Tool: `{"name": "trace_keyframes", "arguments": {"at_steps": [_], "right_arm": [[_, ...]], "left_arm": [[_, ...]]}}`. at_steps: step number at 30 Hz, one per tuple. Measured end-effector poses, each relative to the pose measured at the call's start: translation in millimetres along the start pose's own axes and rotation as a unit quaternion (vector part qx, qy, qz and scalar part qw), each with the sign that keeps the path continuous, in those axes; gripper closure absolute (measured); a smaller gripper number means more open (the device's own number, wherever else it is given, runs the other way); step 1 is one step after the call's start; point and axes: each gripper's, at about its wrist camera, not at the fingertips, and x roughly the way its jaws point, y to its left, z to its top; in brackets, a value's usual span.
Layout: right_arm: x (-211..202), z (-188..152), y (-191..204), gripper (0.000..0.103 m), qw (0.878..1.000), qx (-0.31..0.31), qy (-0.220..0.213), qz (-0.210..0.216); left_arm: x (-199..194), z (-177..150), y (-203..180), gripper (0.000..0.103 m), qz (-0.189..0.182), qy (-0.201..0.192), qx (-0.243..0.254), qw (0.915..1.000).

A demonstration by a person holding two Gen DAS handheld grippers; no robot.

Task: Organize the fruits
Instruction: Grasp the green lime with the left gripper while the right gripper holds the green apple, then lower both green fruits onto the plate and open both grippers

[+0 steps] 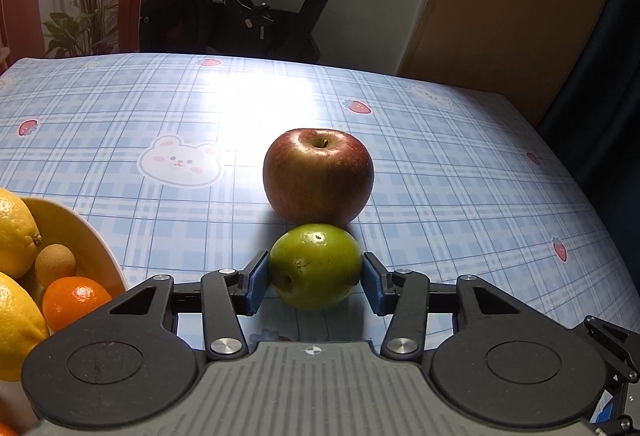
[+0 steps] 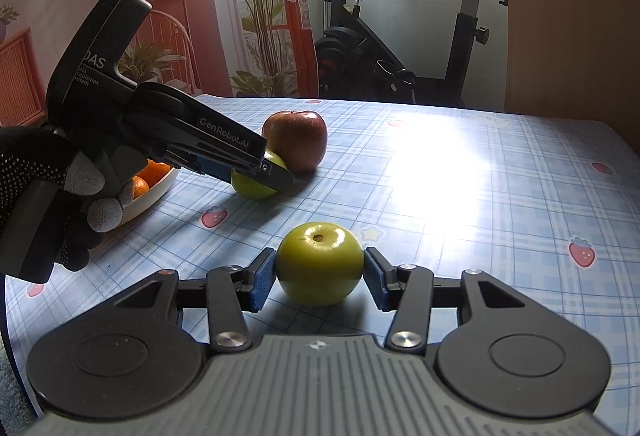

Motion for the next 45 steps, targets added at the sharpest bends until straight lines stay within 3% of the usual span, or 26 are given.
{"name": "trace_keyframes", "arguments": {"at_steps": [6, 12, 20, 26, 34, 45], "right_arm": [[0.6, 1.4, -2.6, 0.053, 1.000, 0.005, 0.002, 0.000], [-2.3, 3.1, -3.5, 0.053, 1.000, 0.019, 0.002, -0.018], [-4.9, 32.2, 28.8, 0.053, 0.999, -0.013, -0.012, 0.031], [25.5, 60.5, 84.4, 0.053, 0.993, -0.076, 0.003, 0.092], [66.5, 67.0, 149.1, 0.053, 0.978, -0.135, 0.038, 0.155], [92.5, 56.5, 178.4, 0.053, 0.963, -0.177, 0.076, 0.189]], "left_arm": [[-35.5, -6.3, 4.5, 0.052, -0.011, -0.011, 0.003, 0.9999], [-97.3, -15.2, 27.9, 0.052, -0.028, -0.027, -0.007, 0.9992], [-161.1, -26.6, 89.9, 0.052, 0.013, -0.022, -0.024, 0.9994], [-165.3, -38.8, 114.5, 0.052, 0.022, -0.005, -0.037, 0.9991], [-149.3, -46.1, 136.2, 0.052, 0.042, 0.007, -0.036, 0.9985], [-137.3, -50.5, 141.1, 0.052, 0.052, 0.006, -0.020, 0.9984]]}}
